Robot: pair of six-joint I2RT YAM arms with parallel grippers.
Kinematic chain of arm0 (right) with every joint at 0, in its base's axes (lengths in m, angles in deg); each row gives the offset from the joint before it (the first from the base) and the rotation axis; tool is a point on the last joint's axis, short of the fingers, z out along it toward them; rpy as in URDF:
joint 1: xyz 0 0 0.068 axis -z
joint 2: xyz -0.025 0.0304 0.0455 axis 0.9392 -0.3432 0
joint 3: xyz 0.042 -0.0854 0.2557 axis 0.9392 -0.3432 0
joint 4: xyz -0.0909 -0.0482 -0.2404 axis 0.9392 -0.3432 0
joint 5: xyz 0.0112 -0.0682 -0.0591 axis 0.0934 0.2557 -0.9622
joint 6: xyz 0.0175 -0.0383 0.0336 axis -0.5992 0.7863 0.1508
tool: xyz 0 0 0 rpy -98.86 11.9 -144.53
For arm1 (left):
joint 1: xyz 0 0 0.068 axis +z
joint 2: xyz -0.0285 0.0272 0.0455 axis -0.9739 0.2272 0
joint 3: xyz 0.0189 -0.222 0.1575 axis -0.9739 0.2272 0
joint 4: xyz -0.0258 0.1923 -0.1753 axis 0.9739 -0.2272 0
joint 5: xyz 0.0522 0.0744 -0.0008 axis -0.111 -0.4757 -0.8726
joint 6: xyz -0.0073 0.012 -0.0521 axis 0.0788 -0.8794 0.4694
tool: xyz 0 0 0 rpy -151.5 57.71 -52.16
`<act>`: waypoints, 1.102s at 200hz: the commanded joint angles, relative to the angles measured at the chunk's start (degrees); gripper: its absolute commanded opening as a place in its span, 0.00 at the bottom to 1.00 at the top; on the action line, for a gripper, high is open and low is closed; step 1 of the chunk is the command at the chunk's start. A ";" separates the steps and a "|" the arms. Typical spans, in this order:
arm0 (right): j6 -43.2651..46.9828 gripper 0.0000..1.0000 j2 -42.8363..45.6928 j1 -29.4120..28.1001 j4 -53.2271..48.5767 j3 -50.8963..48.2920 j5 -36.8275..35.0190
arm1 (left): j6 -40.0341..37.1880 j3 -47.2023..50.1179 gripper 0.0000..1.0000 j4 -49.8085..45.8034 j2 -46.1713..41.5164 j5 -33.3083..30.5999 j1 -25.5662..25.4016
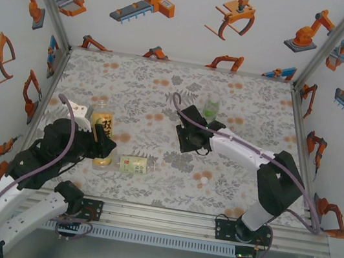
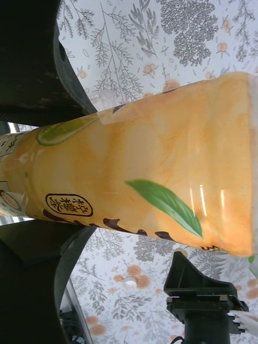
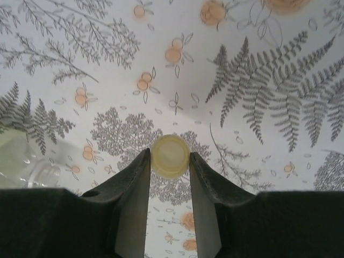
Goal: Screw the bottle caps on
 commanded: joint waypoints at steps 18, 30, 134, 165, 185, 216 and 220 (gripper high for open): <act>-4.60 0.28 7.38 -1.34 -2.73 -6.45 -1.30 | 0.58 -0.96 0.01 -0.52 -1.16 2.04 0.39; -5.85 0.28 9.53 -1.84 -3.11 -8.09 -0.77 | -0.04 -0.92 0.02 0.26 -0.89 2.15 0.40; -9.89 0.36 12.45 -4.53 -2.90 -10.35 2.13 | 0.20 0.93 0.01 6.27 0.94 2.73 0.43; -9.41 0.39 13.34 -4.53 -4.66 -9.10 0.95 | 0.62 1.02 0.01 6.47 1.24 3.13 0.38; -9.44 0.38 13.58 -4.53 -4.03 -9.42 0.95 | 0.92 1.34 0.01 6.81 1.28 3.12 0.43; -10.20 0.38 12.03 -4.53 -2.68 -10.57 1.26 | 1.64 1.98 0.01 7.72 1.48 3.30 0.42; -10.31 0.38 11.94 -4.53 -2.52 -10.60 1.41 | 1.63 1.98 0.01 7.73 1.54 3.38 0.36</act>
